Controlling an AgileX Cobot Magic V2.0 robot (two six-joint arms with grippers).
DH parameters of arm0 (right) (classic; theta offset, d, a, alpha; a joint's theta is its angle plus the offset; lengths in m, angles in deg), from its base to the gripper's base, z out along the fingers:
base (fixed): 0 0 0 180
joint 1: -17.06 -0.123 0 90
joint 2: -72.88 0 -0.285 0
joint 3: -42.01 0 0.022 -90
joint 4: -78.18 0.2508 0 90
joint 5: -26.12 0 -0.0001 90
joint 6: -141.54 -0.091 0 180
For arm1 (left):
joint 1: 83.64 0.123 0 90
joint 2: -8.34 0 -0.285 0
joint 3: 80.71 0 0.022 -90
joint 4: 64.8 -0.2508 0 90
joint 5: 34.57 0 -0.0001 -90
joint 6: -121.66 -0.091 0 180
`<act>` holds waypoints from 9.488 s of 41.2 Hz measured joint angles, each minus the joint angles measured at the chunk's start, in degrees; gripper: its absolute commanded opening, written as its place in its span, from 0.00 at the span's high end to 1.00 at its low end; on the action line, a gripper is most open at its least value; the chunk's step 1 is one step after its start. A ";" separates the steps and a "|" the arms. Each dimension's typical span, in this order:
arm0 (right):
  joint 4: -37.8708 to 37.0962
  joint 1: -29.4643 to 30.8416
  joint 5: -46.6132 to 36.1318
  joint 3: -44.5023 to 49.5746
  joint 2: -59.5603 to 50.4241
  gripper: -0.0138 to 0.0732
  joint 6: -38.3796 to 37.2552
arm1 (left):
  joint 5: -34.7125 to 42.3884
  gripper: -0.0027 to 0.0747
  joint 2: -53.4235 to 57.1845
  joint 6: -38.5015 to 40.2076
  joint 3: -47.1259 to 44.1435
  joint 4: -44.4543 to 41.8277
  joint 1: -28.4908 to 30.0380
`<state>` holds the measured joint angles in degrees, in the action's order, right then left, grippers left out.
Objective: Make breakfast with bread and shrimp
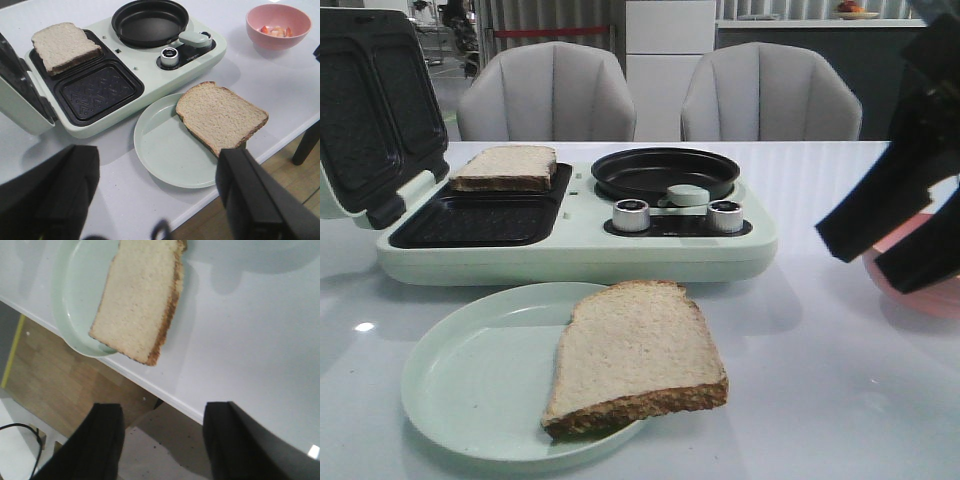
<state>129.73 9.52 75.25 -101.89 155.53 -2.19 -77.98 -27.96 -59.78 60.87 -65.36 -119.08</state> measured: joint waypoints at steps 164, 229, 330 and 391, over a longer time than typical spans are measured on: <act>23.52 -18.95 -1.08 -65.72 56.83 0.65 -10.79 | 2.11 0.27 0.09 0.00 0.00 -0.42 0.00; -50.51 -17.97 5.52 -49.24 10.16 0.32 -33.06 | 2.49 0.27 0.13 0.00 0.00 -2.38 0.00; -56.27 -17.84 8.41 -6.17 -41.87 0.32 -38.37 | -8.33 0.54 -23.46 5.81 20.34 -9.11 8.48; -56.27 -17.84 8.41 -6.17 -41.87 0.32 -38.37 | -1.52 0.84 -70.27 -30.96 45.68 37.56 53.37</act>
<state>73.46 -8.32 83.66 -108.06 113.66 -40.56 -79.50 -98.23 -90.75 106.55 -27.80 -65.71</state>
